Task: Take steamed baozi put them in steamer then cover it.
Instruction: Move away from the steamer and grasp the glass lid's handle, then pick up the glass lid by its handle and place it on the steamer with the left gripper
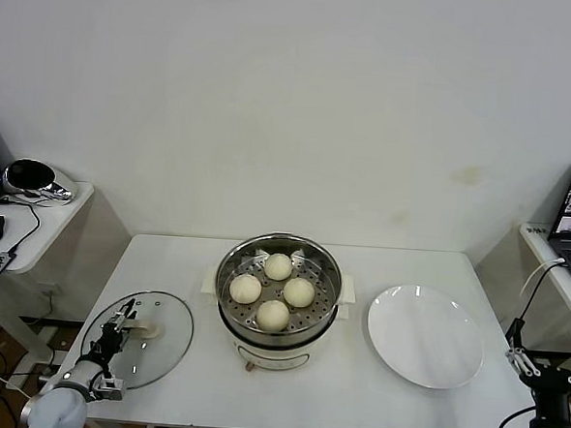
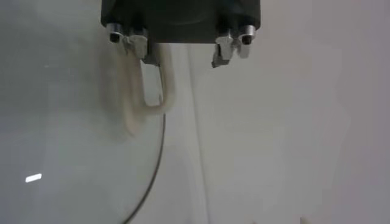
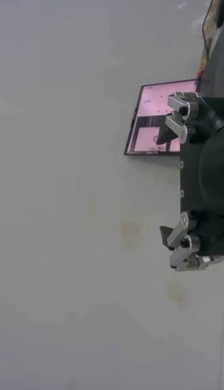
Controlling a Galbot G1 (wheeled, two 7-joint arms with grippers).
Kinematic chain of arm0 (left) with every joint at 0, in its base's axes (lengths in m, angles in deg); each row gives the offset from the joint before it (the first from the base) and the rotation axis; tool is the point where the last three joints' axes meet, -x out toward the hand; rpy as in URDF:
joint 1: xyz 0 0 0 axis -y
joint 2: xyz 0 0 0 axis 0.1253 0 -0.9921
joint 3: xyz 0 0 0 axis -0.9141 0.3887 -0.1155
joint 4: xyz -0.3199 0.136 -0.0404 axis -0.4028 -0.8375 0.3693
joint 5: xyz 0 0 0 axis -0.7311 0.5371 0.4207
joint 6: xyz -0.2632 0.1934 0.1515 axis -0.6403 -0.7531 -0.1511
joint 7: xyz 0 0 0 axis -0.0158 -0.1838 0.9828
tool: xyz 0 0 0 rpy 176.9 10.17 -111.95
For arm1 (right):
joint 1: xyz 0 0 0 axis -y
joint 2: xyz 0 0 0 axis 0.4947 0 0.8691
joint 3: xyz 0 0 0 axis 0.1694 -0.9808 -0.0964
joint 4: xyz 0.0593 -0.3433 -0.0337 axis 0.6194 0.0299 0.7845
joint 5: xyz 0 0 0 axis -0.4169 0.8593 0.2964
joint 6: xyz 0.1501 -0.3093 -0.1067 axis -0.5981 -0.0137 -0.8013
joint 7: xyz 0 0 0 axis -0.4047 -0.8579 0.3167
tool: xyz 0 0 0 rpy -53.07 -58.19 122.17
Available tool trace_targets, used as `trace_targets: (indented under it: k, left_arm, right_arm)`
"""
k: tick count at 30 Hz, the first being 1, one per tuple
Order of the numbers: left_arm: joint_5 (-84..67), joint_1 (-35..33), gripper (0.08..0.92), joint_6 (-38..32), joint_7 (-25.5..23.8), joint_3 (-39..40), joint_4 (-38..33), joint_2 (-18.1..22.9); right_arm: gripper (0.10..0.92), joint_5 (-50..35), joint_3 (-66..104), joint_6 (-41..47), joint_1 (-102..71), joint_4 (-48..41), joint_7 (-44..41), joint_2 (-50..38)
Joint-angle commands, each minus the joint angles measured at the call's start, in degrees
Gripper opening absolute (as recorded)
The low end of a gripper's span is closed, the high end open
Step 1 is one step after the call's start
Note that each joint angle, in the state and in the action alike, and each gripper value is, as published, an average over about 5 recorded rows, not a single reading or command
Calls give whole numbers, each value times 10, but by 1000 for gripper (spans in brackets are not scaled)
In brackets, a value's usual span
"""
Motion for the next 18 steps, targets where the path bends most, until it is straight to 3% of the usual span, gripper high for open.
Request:
trace_targets:
  k: [1, 10, 14, 18]
  left_arm:
    - [-20, -2, 403, -1, 16, -3, 18, 1]
    - [-65, -44, 166, 4, 45, -25, -42, -4]
    - [-90, -79, 151, 37, 49, -38, -104, -11]
    - [-127, -125, 151, 133, 35, -54, -200, -31]
  right_arm:
    - [823, 0, -3, 0, -1, 1, 0, -2]
    - [823, 1, -21, 2, -1, 3, -1, -11]
    - [823, 1, -27, 1, -2, 5, -1, -16]
    - [823, 3, -34, 0, -4, 7, -3, -18]
